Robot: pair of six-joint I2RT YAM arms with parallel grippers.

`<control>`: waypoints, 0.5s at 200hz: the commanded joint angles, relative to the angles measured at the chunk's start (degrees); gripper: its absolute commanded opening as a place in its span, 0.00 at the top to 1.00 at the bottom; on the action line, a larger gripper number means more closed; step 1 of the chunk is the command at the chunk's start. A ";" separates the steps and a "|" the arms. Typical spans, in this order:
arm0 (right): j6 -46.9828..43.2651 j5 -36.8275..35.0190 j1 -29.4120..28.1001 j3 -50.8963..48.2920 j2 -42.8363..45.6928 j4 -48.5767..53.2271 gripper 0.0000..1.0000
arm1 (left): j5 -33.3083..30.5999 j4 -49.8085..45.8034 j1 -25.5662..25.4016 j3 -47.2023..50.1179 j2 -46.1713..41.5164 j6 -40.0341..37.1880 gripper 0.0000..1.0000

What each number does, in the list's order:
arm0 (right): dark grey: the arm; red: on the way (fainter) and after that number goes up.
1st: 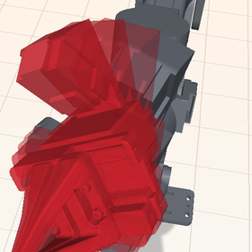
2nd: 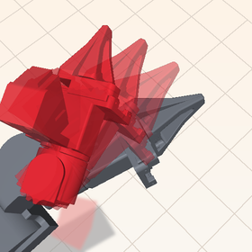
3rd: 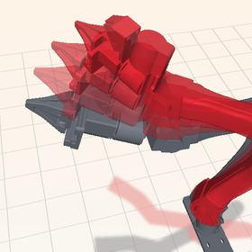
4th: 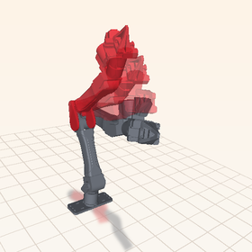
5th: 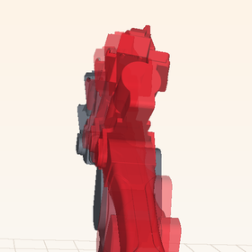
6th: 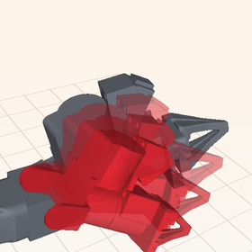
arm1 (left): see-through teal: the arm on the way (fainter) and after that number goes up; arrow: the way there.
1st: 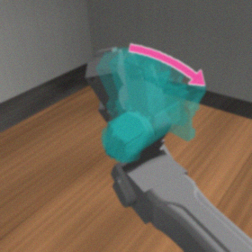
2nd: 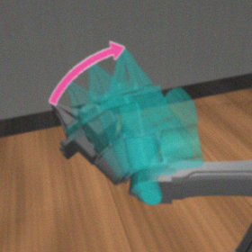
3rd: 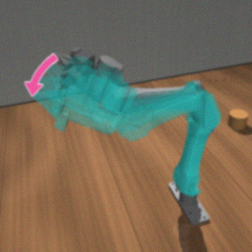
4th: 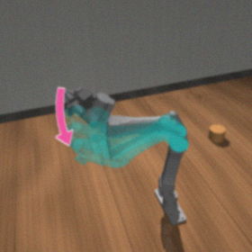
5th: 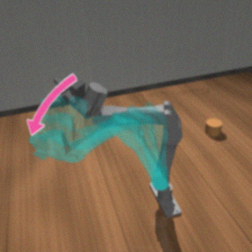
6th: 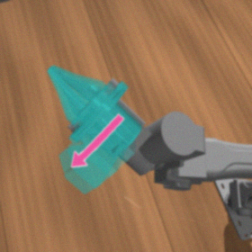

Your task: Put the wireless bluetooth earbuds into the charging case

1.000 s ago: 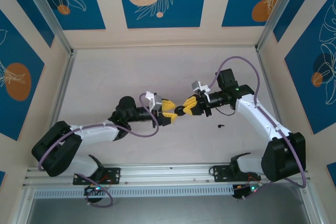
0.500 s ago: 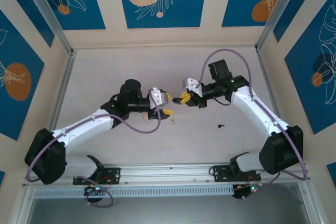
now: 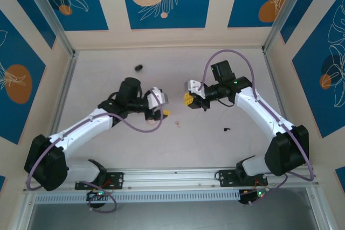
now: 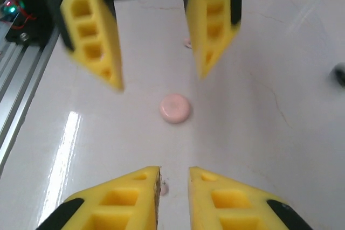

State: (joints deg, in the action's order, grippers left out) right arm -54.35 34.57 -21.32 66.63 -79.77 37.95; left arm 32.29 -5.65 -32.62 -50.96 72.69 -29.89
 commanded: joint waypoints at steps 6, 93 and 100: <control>5.67 3.06 0.52 -2.11 1.03 -3.60 0.79 | -1.30 0.98 3.79 -0.39 -1.85 4.04 0.42; 18.05 3.13 1.28 -4.04 2.05 -11.94 0.77 | -15.00 -2.79 9.15 -10.97 4.05 19.24 0.38; 19.25 3.13 1.44 -4.50 2.25 -12.72 0.77 | -16.08 -3.48 9.71 -12.07 4.60 20.54 0.38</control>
State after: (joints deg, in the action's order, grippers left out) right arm -40.64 35.97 -20.32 63.79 -79.33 28.23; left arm 21.96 -6.48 -24.82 -59.22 75.83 -15.84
